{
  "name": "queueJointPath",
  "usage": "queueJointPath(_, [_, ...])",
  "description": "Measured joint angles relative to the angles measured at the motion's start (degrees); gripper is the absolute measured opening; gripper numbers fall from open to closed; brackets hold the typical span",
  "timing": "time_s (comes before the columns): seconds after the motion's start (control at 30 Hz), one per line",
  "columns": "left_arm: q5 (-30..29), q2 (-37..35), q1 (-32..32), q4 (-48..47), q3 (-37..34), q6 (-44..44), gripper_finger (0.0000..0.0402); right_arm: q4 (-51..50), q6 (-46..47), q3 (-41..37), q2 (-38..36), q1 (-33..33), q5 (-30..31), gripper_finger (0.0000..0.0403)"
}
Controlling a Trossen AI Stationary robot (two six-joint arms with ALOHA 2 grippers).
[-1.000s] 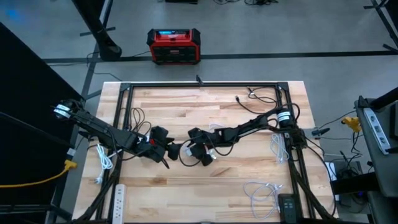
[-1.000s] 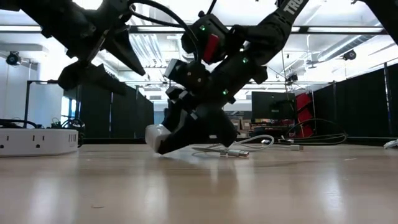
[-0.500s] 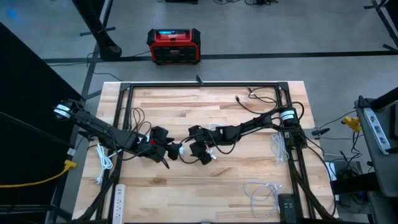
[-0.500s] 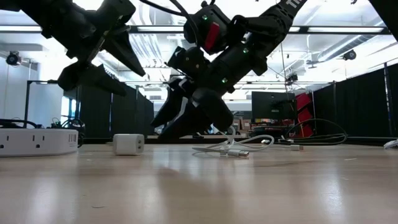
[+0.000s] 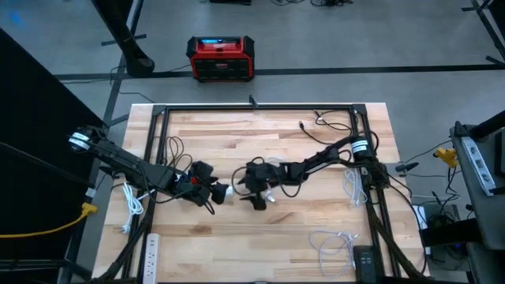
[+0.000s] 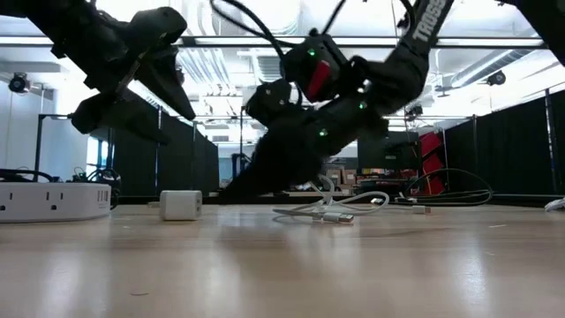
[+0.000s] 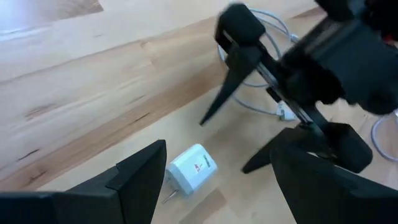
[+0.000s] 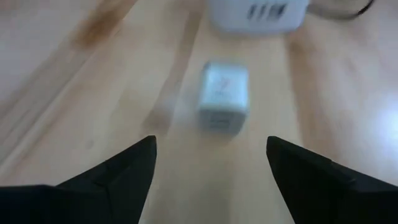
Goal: Insert USB
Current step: Insert the white charger adapter into the top white outlet extension
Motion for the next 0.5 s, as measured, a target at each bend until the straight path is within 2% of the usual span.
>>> queueJointPath(0.33, [0.87, -2.32, -0.1, -0.19, 0.06, 0.31, 0.0275, 1.92, 0.32, 7.83, 7.81, 0.63, 0.91, 0.0273])
queueJointPath(0.5, [1.27, -2.99, -0.17, -0.4, 0.07, 0.38, 0.0275, 1.88, 1.69, 8.91, 9.2, 0.68, 1.02, 0.0246])
